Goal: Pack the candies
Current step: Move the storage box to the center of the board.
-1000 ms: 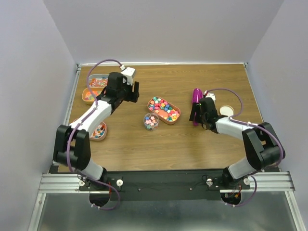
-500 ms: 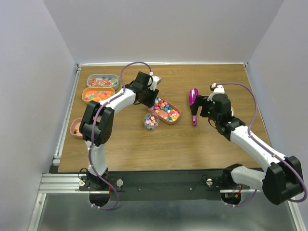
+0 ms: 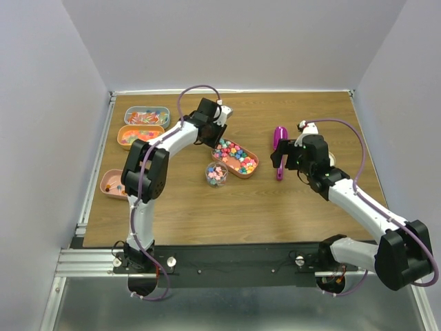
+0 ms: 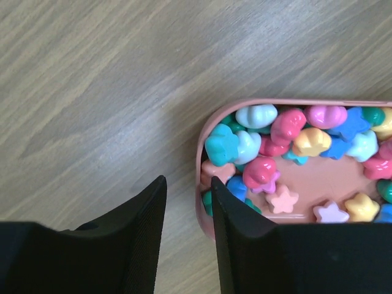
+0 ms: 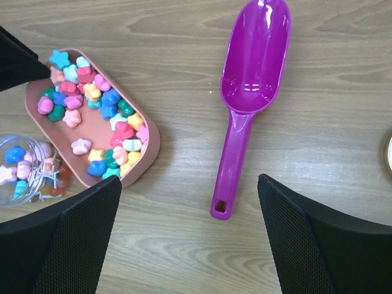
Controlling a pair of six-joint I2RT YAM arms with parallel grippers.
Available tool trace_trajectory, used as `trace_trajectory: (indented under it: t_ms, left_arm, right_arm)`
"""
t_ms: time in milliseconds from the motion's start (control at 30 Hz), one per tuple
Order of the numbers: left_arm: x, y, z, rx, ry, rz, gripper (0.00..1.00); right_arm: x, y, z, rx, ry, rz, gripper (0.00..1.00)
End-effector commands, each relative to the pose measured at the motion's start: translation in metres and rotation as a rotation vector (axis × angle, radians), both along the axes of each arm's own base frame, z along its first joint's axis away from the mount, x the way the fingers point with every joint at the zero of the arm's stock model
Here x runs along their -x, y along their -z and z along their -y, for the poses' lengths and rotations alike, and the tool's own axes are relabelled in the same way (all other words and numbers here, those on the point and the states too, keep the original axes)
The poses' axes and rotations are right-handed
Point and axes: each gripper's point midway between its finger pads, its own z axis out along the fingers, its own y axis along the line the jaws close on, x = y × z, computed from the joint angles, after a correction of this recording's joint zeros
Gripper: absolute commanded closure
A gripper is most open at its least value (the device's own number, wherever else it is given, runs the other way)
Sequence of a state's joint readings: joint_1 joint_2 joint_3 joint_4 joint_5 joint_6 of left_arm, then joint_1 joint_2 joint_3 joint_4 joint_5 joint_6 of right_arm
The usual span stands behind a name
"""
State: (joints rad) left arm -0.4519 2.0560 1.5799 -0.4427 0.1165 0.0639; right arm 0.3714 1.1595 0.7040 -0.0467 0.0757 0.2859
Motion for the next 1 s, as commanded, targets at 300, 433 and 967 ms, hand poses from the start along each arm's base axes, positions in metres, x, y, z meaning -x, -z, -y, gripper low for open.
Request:
trace_trajectory:
  t_ms: [300, 433, 967]
  left_arm:
    - [-0.013, 0.018, 0.007, -0.014, 0.041, -0.022, 0.75]
    - [-0.006, 0.025, 0.011, 0.009, 0.061, -0.036, 0.90]
    - [0.031, 0.009, -0.112, 0.043, -0.167, -0.023, 1.00]
  right_arm:
    - [0.002, 0.010, -0.006, 0.003, -0.047, -0.022, 0.03]
    - [0.003, 0.013, -0.007, 0.002, -0.059, -0.031, 0.03]
    - [0.008, 0.004, -0.021, -0.046, -0.127, -0.013, 0.03]
